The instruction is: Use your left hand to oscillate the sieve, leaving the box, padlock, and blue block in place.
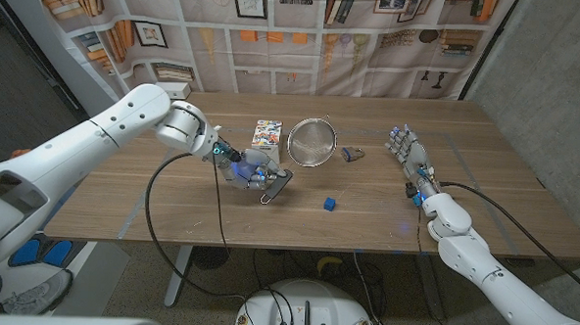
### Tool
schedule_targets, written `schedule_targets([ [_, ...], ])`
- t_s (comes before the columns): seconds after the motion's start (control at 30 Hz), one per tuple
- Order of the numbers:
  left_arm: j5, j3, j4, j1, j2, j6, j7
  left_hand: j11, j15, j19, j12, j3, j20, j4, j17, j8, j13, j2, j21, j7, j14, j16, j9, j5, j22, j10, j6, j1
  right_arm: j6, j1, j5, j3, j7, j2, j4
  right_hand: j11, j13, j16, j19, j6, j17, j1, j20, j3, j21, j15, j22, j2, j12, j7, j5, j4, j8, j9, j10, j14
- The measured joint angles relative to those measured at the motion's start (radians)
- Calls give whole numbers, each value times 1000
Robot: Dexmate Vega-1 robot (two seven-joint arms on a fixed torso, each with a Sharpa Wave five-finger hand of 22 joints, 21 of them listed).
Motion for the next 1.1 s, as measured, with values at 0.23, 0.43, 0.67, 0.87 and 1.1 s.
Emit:
schedule_targets([
  [0.23,93,-25,24,6,-23,20,-107,0,0,-2,-1,0,-2,0,0,0,0,0,7,0,0,0,0,0,0,0,0,0,-15,3,-6,-5,-10,0,-9,0,0,0,0,0,0,0,0,0,0,0,0,0,0,0,0,0,0,0,0,0],
  [0.43,132,-45,46,9,-48,48,-141,0,0,-6,-1,0,-1,0,2,-1,0,0,8,0,0,0,0,0,0,0,0,0,-23,3,-8,-6,-16,-2,-13,0,0,0,0,0,0,0,0,0,0,0,0,0,0,0,0,0,0,0,0,0],
  [0.67,146,-65,71,9,-78,91,-135,6,0,-9,4,0,2,0,-3,-4,0,-2,8,4,0,-4,2,4,0,6,-3,1,-28,4,-8,-6,-19,-2,-15,0,0,0,0,0,0,0,0,4,0,0,0,0,0,0,0,-4,0,0,0,0],
  [0.87,124,-84,93,9,-101,128,-88,6,0,-9,4,4,2,-4,-8,-4,-1,-3,15,7,0,-4,7,4,0,6,0,2,-30,4,-8,-7,-19,-3,-15,0,0,0,0,0,0,0,0,4,0,0,0,0,0,0,0,-4,0,0,0,0],
  [1.1,78,-96,111,9,-116,157,-26,11,0,-9,4,4,2,-4,-12,-8,0,-3,15,12,0,-8,7,8,0,11,-6,2,-31,5,-8,-7,-20,-5,-17,0,0,0,0,4,0,0,0,4,0,0,0,0,0,-4,0,-4,0,0,0,0],
])
